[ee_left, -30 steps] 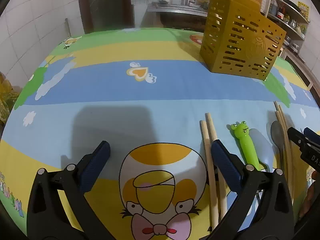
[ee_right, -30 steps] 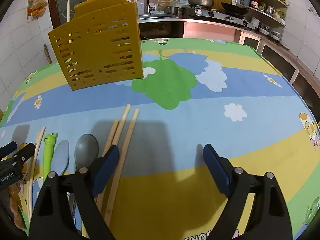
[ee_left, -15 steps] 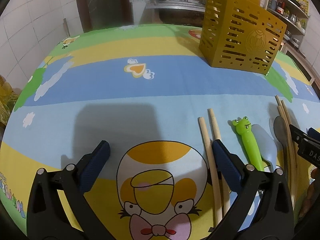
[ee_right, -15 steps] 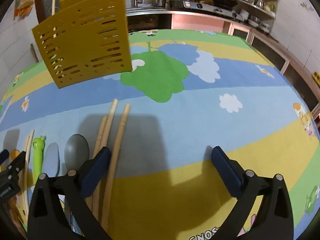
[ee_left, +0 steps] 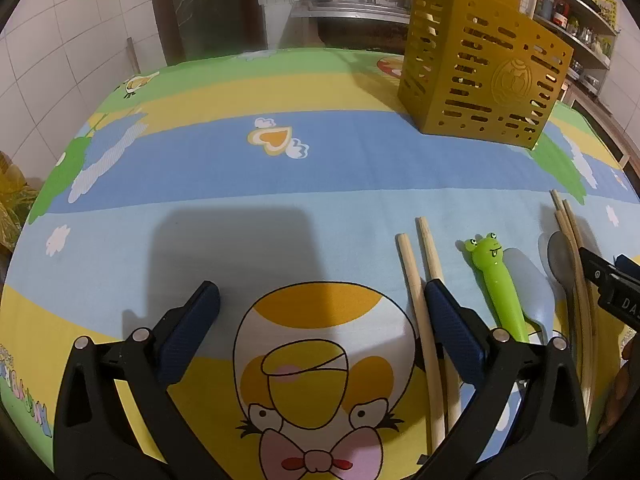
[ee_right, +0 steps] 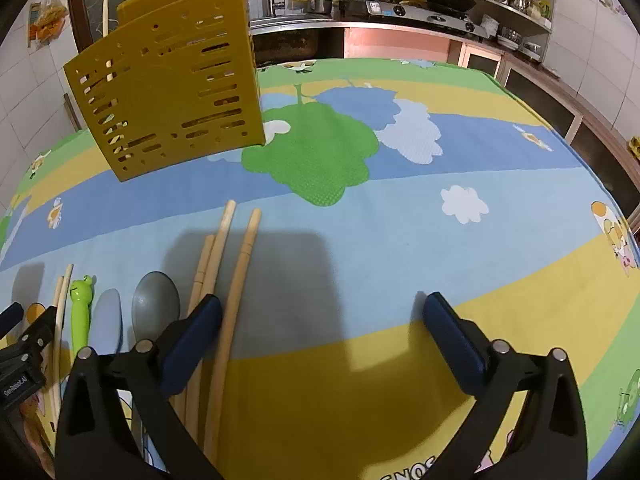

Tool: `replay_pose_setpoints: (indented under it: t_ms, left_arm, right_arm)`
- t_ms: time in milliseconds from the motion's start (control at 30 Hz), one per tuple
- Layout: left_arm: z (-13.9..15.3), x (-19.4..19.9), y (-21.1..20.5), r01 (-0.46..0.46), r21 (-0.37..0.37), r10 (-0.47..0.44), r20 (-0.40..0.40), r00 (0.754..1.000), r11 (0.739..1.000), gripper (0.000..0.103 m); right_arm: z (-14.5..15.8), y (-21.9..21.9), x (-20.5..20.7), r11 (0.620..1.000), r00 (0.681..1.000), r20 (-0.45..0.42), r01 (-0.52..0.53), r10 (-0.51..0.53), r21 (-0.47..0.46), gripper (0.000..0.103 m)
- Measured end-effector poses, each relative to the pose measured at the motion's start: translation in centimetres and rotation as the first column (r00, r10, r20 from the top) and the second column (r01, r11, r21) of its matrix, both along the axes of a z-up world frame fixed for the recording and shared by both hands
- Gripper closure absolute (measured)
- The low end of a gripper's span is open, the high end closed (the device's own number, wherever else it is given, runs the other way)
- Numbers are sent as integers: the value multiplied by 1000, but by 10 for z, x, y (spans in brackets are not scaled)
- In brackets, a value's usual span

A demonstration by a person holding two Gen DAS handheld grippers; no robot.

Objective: Organize utensils
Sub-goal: 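Grasp another chopstick with the left tool while the right tool grasps one, then carry both chopsticks up and insert them into the yellow holder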

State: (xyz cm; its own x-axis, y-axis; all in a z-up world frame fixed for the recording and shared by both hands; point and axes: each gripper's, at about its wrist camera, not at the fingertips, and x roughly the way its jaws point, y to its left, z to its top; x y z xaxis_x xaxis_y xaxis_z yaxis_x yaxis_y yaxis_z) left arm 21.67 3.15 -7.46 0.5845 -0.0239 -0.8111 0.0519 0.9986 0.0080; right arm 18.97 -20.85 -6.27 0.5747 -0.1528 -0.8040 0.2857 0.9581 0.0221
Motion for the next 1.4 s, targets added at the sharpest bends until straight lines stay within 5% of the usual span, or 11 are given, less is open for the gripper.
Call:
replay_pose_setpoints:
  t_ms: [100, 333, 533, 700, 1000, 1400]
  left_arm:
    - [2, -4, 0, 6, -8, -5, 14, 1000, 1000, 10]
    - [11, -15, -22, 65, 4, -65, 15, 998, 998, 58]
    - [13, -9, -34, 73, 4, -73, -18, 997, 997, 80]
    - [13, -2, -36, 68, -1, -68, -30, 997, 998, 96]
    - [18, -3, -39, 50, -19, -50, -5, 999, 999, 99]
    - [79, -32, -20, 12, -68, 3, 208, 978, 998, 98]
  right_arm:
    - [4, 4, -3, 1000, 1000, 23, -17, 18, -11, 26]
    - [11, 21, 0, 997, 997, 27, -79, 79, -2, 74]
    - [12, 20, 15, 998, 998, 5, -60, 60, 24, 89]
    - [10, 25, 21, 998, 998, 8, -66, 66, 2, 95]
    - [24, 22, 9, 996, 993, 78, -85, 85, -1, 97]
    - [77, 6, -23, 993, 952, 287, -114, 107, 5, 97]
